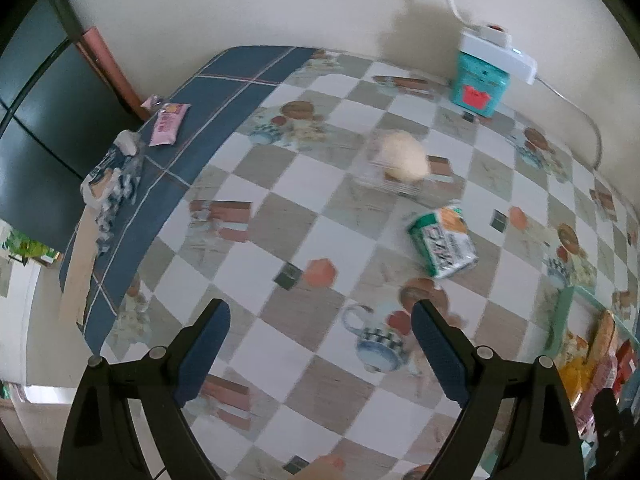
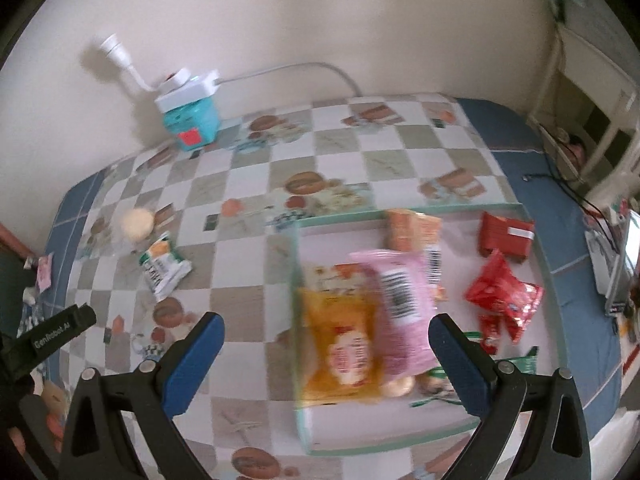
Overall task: Organize snacks
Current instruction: 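Move both open grippers back over the remaining snacks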
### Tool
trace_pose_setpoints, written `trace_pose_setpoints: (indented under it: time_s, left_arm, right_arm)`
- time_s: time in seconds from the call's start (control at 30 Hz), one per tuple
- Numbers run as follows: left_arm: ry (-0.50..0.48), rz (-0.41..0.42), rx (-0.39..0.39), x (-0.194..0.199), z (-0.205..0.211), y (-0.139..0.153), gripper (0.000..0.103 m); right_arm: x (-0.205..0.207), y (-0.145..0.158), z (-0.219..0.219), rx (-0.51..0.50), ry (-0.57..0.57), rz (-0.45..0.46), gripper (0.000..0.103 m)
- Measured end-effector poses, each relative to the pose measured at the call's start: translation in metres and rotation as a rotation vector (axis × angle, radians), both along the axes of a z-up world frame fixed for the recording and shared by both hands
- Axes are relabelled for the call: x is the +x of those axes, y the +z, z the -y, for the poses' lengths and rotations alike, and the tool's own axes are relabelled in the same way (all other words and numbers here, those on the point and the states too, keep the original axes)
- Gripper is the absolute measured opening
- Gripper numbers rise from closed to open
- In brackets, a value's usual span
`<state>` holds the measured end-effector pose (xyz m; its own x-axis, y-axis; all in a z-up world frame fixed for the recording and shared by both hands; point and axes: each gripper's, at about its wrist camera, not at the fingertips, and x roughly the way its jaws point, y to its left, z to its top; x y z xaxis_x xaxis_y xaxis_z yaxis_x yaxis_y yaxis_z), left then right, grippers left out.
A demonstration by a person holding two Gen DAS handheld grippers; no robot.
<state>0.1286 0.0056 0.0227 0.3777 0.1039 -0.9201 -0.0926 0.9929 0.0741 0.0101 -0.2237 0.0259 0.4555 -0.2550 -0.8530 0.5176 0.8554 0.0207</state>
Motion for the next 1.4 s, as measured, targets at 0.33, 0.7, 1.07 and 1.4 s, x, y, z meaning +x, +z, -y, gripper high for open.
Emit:
trace_pose_setpoints:
  time_s: [0.33,0.7,1.07,1.4]
  left_arm:
    - [0.082,-0.03,-0.025,0.01,-0.05,-0.013,0.092]
    - [0.11,-0.078,-0.034,0.02,-0.071,-0.033,0.092]
    - [0.087,-0.15,-0.039,0.031,-0.057,-0.062,0.092]
    - [0.088,-0.175,-0.051,0.047,-0.051,-0.08,0.092]
  right_arm:
    - [0.035,-0.017,-0.053,-0.025,0.102,-0.041,0.103]
    - [0.059,-0.039,-0.085,-0.023,0.154,-0.072,0.103]
    - [0.07,-0.063,-0.08,0.022,0.159,-0.1,0.103]
    - [0.089,-0.076,-0.088,0.031,0.195,-0.097,0.103]
